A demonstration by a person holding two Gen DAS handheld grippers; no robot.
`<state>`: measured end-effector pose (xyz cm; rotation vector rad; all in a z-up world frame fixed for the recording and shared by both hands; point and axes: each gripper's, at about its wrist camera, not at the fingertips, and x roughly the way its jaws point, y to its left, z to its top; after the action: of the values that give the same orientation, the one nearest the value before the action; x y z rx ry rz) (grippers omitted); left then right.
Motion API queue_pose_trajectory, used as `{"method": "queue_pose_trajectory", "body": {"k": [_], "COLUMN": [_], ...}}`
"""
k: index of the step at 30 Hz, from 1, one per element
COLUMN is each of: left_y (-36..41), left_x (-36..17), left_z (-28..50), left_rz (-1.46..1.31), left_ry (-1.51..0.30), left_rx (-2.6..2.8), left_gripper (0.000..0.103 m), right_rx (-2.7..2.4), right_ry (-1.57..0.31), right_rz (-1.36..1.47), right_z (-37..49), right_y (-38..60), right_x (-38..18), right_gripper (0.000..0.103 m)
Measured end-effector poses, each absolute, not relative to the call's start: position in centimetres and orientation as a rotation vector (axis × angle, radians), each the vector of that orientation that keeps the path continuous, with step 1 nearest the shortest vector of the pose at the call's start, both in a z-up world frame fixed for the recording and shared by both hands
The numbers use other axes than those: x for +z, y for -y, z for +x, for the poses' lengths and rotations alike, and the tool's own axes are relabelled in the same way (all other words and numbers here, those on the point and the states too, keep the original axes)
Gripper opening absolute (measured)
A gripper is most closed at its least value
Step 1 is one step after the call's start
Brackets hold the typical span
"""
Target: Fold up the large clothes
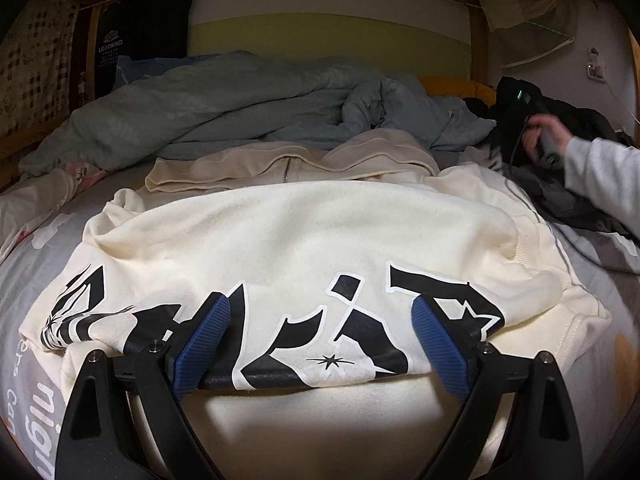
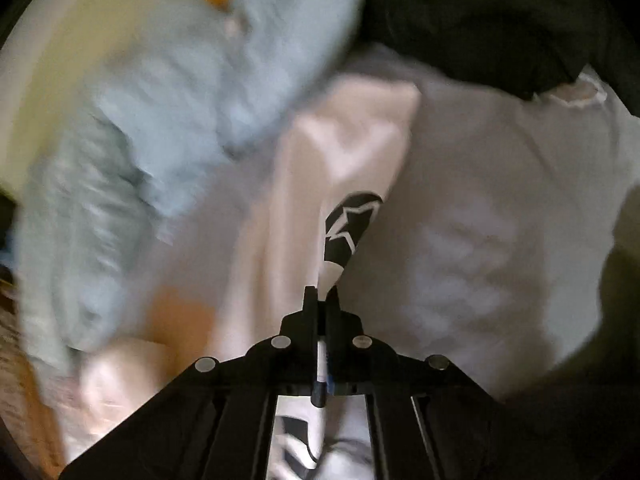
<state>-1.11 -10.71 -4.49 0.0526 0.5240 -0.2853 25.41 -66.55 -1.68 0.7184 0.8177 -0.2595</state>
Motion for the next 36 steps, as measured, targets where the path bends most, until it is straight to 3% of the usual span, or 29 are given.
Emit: {"method": "queue_pose_trajectory", "body": {"k": [11, 19, 23, 28, 33, 36], "left_y": [10.6, 10.5, 8.6, 5.6, 1.9, -0.2], "left_x": [-4.6, -4.5, -2.9, 1.3, 3.0, 2.9], "left_z": [-1.2, -1.5, -3.5, -6.1, -5.7, -5.4], "left_rz": [0.052, 0.052, -0.018, 0.016, -0.025, -0.089], "left_ry": [-0.520, -0.516, -0.404, -0.193, -0.168, -0.200], "left_rx": [-0.284, -0.282, -0.346, -0.043, 0.060, 0.080], "left_gripper": [0.093, 0.093, 0.093, 0.093, 0.093, 0.093], "right_rx": [-0.110, 0.073, 0.046, 0.130, 0.297, 0.090], "right_ry": [-0.568, -0.471, -0.483, -0.470, -0.583, -0.559], "right_rz": [0.446, 0.287, 0.264, 0.180, 0.173, -0.002], "right_z": [12.1, 2.5, 1.5, 0.3, 0.0, -1.5], "right_y": [58.9, 50.3, 46.5, 38.2, 27.1, 21.7], "right_x": [18.7, 26.0, 24.8, 21.6, 12.2, 5.7], "right_gripper": [0.003, 0.003, 0.003, 0.003, 0.003, 0.003]}}
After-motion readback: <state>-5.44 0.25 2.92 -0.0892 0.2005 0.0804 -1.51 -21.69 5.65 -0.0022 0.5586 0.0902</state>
